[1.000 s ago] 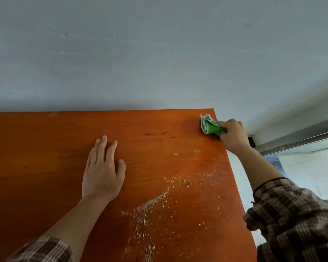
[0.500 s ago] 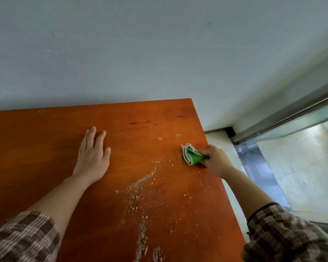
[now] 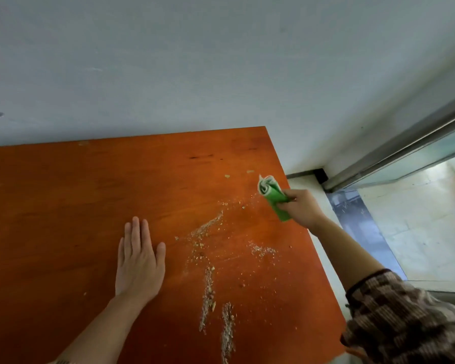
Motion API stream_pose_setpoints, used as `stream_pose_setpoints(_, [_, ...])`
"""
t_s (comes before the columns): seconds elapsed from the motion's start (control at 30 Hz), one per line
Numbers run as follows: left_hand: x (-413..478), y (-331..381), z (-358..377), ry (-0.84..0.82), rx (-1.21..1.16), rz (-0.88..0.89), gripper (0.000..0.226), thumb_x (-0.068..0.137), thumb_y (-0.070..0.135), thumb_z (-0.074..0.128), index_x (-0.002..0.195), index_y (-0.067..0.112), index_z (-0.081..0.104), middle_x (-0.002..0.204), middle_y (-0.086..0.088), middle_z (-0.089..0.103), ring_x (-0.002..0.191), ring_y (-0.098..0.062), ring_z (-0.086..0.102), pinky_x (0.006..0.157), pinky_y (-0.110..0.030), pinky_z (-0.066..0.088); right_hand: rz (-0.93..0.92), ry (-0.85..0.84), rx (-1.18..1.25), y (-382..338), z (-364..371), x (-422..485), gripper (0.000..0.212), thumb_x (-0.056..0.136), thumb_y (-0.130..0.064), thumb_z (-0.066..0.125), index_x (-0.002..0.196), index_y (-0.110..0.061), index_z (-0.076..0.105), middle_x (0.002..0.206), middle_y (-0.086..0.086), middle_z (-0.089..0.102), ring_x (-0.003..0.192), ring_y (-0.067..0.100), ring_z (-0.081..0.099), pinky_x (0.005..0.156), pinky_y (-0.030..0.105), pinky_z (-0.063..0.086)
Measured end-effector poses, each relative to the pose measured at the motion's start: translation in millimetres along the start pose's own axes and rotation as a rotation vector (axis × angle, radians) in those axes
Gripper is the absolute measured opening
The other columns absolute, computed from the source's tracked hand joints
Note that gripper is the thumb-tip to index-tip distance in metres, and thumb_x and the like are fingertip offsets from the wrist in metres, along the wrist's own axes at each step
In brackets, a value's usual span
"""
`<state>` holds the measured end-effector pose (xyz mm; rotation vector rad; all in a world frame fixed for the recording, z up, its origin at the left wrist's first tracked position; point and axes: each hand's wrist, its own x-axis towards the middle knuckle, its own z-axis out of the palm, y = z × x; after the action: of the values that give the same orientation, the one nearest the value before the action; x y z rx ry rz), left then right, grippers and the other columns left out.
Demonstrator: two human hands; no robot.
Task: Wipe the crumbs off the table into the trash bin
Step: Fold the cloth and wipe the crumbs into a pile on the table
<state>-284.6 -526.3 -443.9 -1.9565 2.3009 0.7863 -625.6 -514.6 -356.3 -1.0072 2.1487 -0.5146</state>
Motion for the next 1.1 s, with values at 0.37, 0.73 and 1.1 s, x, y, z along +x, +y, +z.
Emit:
stream_pose_setpoints(0.37, [1.7, 2.3, -8.6, -0.177, 0.061, -0.026, 0.065, 0.098, 0.045, 0.005, 0.140, 0.014, -0.034, 0.145, -0.003, -0.046, 0.133, -0.016, -0.042, 0.111, -0.033, -0.023, 0.020, 0.042, -0.296, -12.8, 40.6, 59.2, 0.024, 0.088, -0.019, 0.057, 0.104, -0.032, 0.069, 0.067, -0.003, 0.059, 0.058, 0.016, 0.054, 0.043, 0.020, 0.032])
stream_pose_setpoints(0.73, [1.7, 4.8, -21.2, -0.301, 0.040, -0.012, 0.068, 0.098, 0.049, 0.009, 0.139, 0.016, -0.035, 0.140, -0.001, -0.049, 0.130, -0.016, -0.045, 0.114, -0.037, -0.019, -0.243, -0.347, -0.504, -7.2, 58.5, -22.0, 0.038, 0.090, -0.010, 0.055, 0.122, -0.030, 0.062, 0.114, -0.004, 0.060, 0.081, 0.011, 0.059, 0.068, 0.022, 0.050])
stream_pose_setpoints(1.1, [2.3, 4.6, -19.7, -0.293, 0.040, -0.013, 0.068, 0.099, 0.049, 0.009, 0.137, 0.016, -0.036, 0.141, -0.001, -0.048, 0.129, -0.017, -0.045, 0.113, -0.037, -0.020, -0.007, -0.114, -0.031, -15.0, 27.7, 9.1, 0.026, 0.085, -0.010, 0.064, 0.109, -0.018, 0.069, 0.091, 0.002, 0.069, 0.077, 0.012, 0.062, 0.060, 0.021, 0.049])
